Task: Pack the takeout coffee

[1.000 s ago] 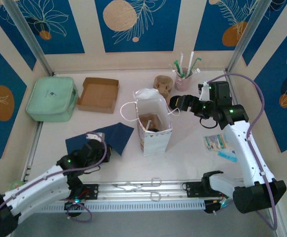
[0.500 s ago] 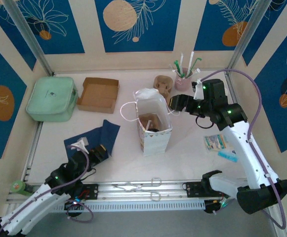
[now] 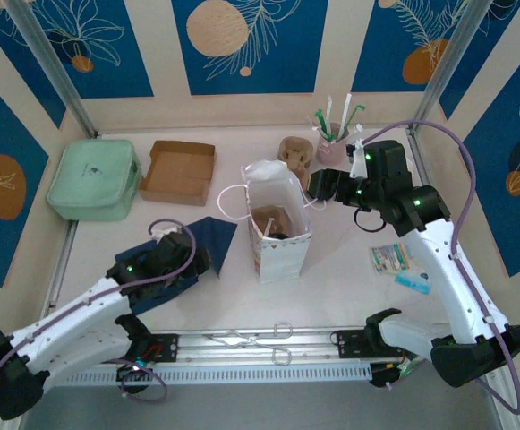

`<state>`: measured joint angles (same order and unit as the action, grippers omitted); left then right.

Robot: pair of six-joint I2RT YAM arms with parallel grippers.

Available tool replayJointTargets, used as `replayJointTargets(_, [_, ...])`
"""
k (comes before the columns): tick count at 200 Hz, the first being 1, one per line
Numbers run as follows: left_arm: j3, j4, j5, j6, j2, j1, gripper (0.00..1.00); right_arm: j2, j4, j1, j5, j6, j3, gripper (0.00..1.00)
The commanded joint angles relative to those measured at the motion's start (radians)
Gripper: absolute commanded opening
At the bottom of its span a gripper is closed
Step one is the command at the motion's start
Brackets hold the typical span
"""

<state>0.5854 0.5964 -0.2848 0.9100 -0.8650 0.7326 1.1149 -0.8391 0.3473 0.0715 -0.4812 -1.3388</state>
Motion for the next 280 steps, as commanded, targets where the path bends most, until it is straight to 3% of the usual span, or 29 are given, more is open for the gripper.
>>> replayJointTargets(1, [0.018, 0.063, 0.011, -0.062, -0.012, -0.032, 0.86, -0.007, -0.025, 0.005, 0.019, 0.021, -0.021, 0.88])
replayJointTargets(34, [0.115, 0.073, 0.042, -0.145, -0.109, -0.038, 0.85, -0.007, -0.024, 0.006, 0.01, 0.027, -0.011, 0.88])
replayJointTargets(48, [0.151, 0.109, 0.007, -0.151, -0.149, -0.042, 0.92, -0.006, -0.021, 0.005, 0.01, 0.028, -0.011, 0.88])
replayJointTargets(87, [0.193, 0.08, 0.096, -0.167, -0.329, -0.158, 0.92, -0.004, -0.005, 0.005, 0.001, 0.018, 0.005, 0.88])
replayJointTargets(124, [0.188, 0.011, 0.169, -0.183, -0.458, -0.227, 0.79, -0.016, -0.009, 0.002, 0.01, 0.024, 0.015, 0.88])
replayJointTargets(234, [0.119, -0.097, 0.202, -0.184, -0.671, -0.269, 0.53, -0.041, 0.002, -0.048, -0.013, 0.023, 0.056, 0.88])
replayJointTargets(280, [0.078, -0.13, 0.217, -0.171, -0.677, -0.269, 0.19, -0.047, 0.011, -0.063, -0.02, 0.016, 0.064, 0.88])
